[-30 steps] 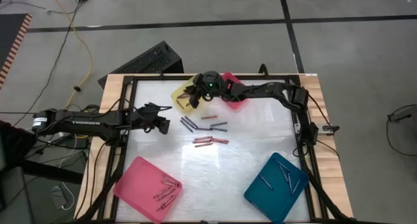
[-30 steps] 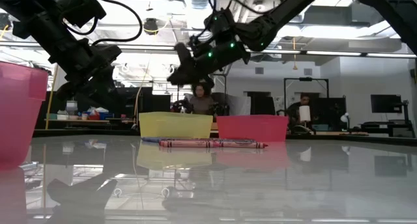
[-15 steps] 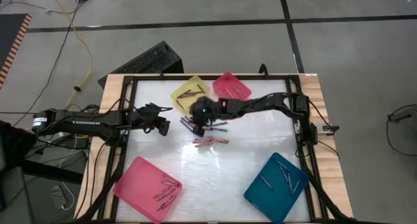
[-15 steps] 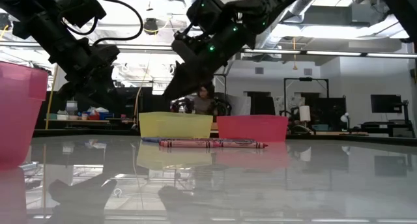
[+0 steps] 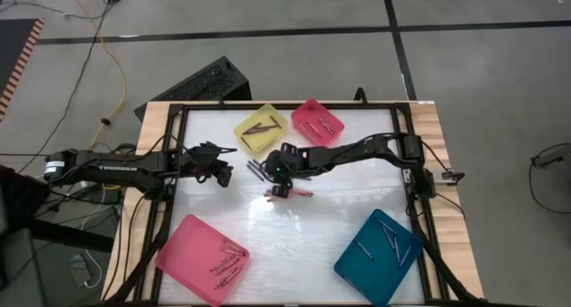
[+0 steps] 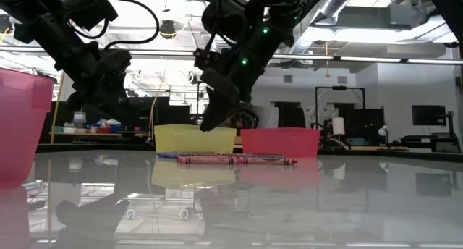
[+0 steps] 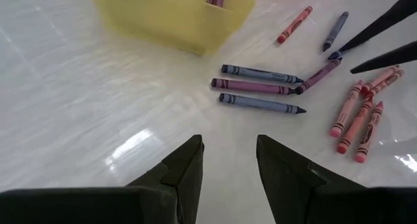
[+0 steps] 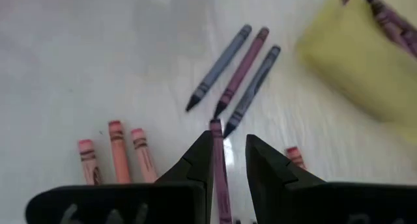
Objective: Sort crayons
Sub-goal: Put the purple crayon into the yellow bin
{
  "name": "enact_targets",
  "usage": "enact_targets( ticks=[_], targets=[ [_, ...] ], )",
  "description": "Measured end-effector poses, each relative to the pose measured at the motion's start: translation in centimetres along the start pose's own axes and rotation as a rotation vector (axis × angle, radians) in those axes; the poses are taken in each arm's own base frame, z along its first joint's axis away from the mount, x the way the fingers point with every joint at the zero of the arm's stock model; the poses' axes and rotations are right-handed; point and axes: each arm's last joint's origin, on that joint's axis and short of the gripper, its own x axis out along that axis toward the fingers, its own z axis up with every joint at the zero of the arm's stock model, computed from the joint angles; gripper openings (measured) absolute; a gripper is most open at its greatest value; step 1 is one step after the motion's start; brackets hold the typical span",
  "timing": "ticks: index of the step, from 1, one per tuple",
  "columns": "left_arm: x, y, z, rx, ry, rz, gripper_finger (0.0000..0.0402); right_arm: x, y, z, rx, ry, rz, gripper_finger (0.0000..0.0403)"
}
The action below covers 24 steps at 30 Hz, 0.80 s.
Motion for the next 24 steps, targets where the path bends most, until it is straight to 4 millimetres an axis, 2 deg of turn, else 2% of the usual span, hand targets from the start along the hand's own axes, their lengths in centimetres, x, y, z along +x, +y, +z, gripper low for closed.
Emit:
enact_targets(
  ticks=[8, 19, 24],
  targets=[
    [0.0, 0.0, 0.0, 0.0, -0.001, 0.0, 0.0133, 0.3, -0.3, -0.8, -0.027, 0.04, -0.007, 0.0084],
    [0.0, 0.0, 0.0, -0.015, -0.002, 0.0, 0.0133, 0.4, -0.9, -0.7, -0.077, 0.038, -0.012, 0.0084],
    [0.0, 0.0, 0.0, -0.018, -0.002, 0.0, 0.0133, 1.4, -0.7, -1.2, -0.083, 0.057, 0.012, 0.0084]
  ],
)
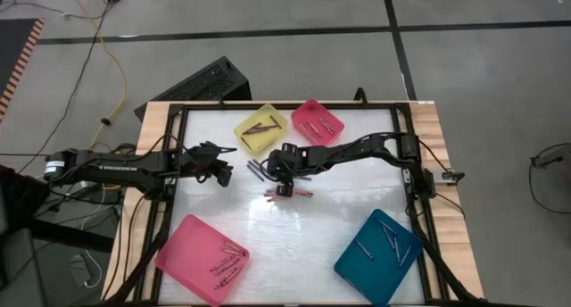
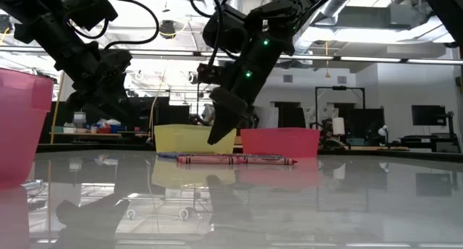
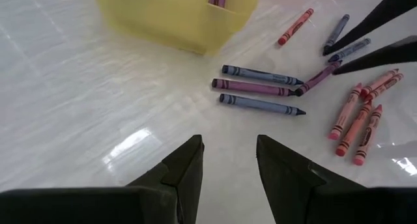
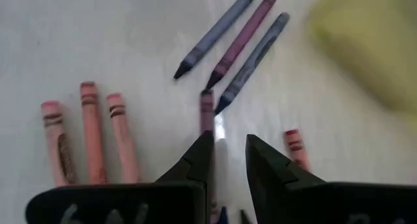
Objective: Sort crayons
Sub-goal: Put the purple crayon into the yellow bin
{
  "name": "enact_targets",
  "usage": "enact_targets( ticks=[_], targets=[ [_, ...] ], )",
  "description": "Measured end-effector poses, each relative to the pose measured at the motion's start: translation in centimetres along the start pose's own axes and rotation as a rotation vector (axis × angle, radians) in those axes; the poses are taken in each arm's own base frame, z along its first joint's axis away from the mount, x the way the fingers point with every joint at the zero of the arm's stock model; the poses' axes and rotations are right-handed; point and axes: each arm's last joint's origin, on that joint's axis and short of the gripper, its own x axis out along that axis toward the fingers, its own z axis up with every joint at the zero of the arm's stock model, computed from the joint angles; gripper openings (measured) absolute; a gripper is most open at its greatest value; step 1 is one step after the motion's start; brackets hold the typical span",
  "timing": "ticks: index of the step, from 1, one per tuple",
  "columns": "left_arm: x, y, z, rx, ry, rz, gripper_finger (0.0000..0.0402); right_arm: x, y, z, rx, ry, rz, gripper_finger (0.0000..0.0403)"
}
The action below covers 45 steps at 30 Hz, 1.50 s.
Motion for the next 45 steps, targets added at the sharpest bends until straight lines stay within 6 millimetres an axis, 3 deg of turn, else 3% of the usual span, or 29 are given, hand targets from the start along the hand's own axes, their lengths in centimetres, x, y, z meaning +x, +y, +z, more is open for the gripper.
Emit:
enact_targets(
  ticks=[14, 20, 31, 37, 45],
  targets=[
    [0.0, 0.0, 0.0, -0.014, 0.002, 0.001, 0.0133, 3.0, 0.3, -1.3, -0.02, 0.064, 0.004, 0.0084],
    [0.0, 0.0, 0.0, -0.014, 0.002, 0.001, 0.0133, 2.9, 0.3, -1.7, 0.0, 0.104, 0.01, 0.0078],
    [0.0, 0.0, 0.0, -0.022, 0.002, 0.001, 0.0133, 3.0, 0.8, -1.9, 0.069, 0.122, 0.024, 0.0007],
    [0.0, 0.0, 0.0, -0.024, 0.004, -0.002, 0.0133, 2.9, 1.2, -1.9, 0.11, 0.122, 0.026, 0.0005],
    [0.0, 0.0, 0.0, -0.024, 0.007, -0.004, 0.0133, 1.4, 1.2, -1.2, 0.139, 0.081, 0.04, 0.0003]
  ],
)
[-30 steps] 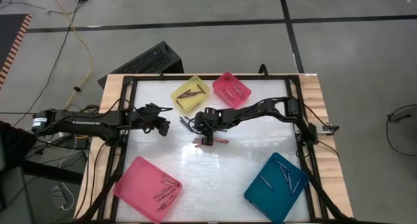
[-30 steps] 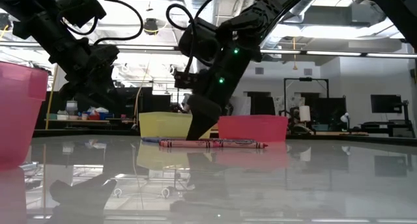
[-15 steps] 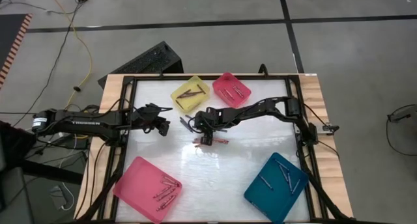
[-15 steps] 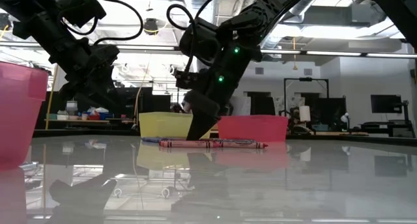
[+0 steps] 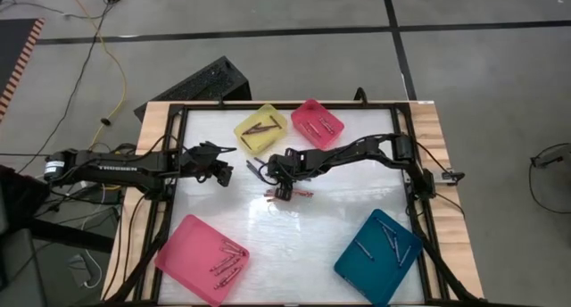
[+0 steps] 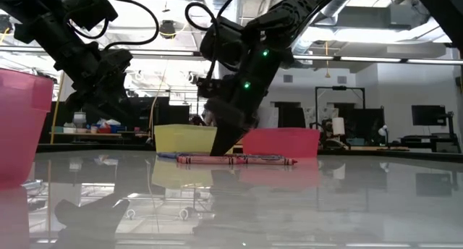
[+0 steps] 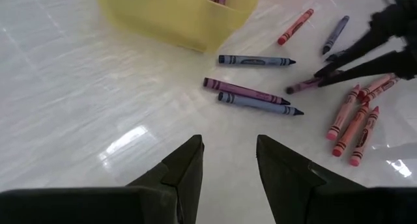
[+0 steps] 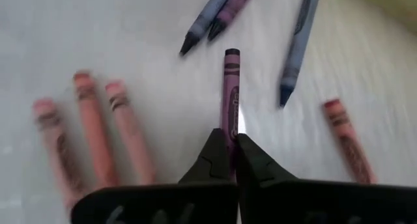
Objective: Sort crayons
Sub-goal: Put the purple crayon into the yellow bin
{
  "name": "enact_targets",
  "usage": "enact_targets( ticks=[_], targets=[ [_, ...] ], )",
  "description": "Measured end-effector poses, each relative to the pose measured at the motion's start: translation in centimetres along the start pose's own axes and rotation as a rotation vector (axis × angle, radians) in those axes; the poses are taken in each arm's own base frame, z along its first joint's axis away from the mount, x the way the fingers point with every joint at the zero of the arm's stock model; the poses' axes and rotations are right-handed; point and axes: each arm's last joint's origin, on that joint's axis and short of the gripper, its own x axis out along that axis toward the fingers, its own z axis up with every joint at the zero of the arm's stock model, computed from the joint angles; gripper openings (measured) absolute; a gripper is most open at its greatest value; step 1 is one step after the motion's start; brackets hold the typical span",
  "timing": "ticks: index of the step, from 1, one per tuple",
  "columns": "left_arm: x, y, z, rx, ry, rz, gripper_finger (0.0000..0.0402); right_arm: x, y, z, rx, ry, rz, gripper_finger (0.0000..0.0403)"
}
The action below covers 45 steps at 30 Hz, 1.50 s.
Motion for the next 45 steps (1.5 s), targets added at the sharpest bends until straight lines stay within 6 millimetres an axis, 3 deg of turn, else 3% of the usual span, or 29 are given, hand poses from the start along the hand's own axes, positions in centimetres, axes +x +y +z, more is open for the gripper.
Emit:
enact_targets(
  ticks=[14, 23, 31, 37, 45],
  targets=[
    [0.0, 0.0, 0.0, -0.002, 0.001, -0.001, 0.0133, -3.8, -0.7, 4.8, -0.017, -0.193, 0.012, 0.0003],
    [0.0, 0.0, 0.0, -0.007, 0.001, -0.001, 0.0133, -5.5, -5.1, 7.6, 0.029, -0.291, -0.064, 0.0003],
    [0.0, 0.0, 0.0, -0.03, 0.0, 0.0, 0.0133, -5.7, -9.2, 8.8, 0.118, -0.425, -0.121, 0.0003],
    [0.0, 0.0, 0.0, -0.037, -0.005, 0.005, 0.0133, -4.6, -11.5, 8.8, 0.238, -0.458, -0.134, 0.0003],
    [0.0, 0.0, 0.0, -0.046, -0.01, 0.009, 0.0133, -2.1, -12.8, 7.9, 0.359, -0.409, -0.133, 0.0017]
  ],
)
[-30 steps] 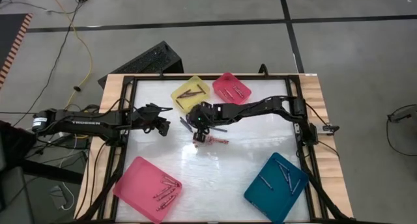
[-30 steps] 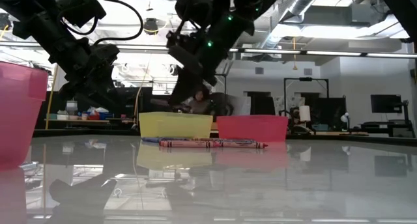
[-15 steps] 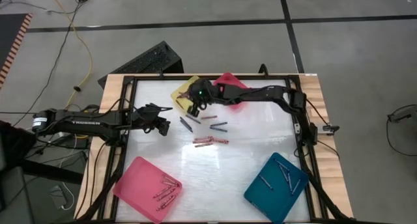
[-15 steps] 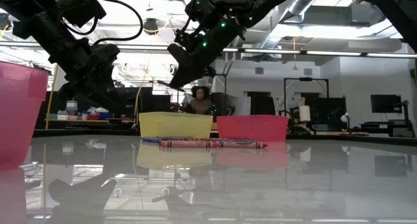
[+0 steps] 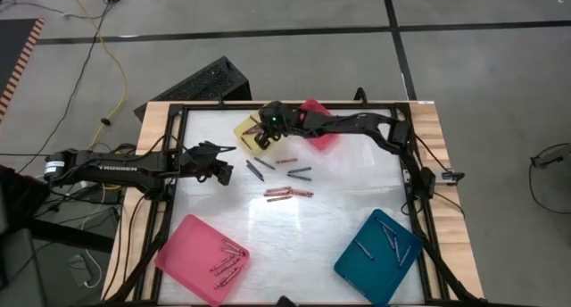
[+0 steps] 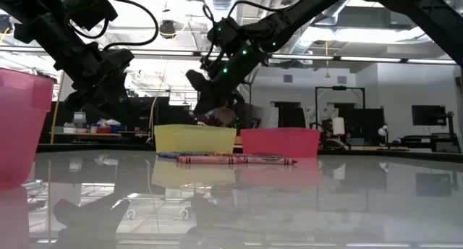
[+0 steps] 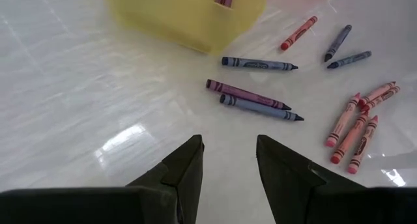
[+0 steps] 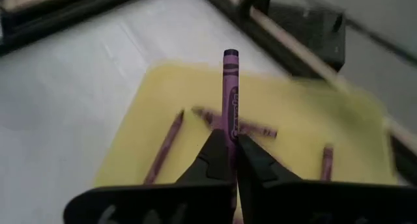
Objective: Sort crayons
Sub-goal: Put the purple crayon into the yellow bin
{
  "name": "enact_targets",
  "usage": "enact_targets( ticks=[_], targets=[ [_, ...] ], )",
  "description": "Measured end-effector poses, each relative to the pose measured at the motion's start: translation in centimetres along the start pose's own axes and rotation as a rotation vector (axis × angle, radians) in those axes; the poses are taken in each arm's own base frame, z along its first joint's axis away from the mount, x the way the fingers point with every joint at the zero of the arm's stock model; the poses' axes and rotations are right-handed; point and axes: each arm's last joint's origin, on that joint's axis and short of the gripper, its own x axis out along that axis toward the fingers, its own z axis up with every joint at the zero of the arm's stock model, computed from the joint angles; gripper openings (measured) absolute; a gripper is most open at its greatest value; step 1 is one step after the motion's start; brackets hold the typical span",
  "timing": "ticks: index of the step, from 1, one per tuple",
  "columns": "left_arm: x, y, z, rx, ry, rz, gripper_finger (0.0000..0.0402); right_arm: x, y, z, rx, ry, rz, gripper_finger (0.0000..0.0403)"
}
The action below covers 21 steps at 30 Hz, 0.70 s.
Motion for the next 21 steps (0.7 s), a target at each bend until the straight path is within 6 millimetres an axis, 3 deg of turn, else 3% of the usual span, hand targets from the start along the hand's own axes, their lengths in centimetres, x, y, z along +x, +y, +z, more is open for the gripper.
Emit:
enact_targets(
  ticks=[21],
  targets=[
    [0.0, 0.0, 0.0, 0.001, -0.007, 0.009, 0.0133, 0.8, -1.2, -0.6, 0.104, 0.039, -0.032, 0.0026]
  ],
)
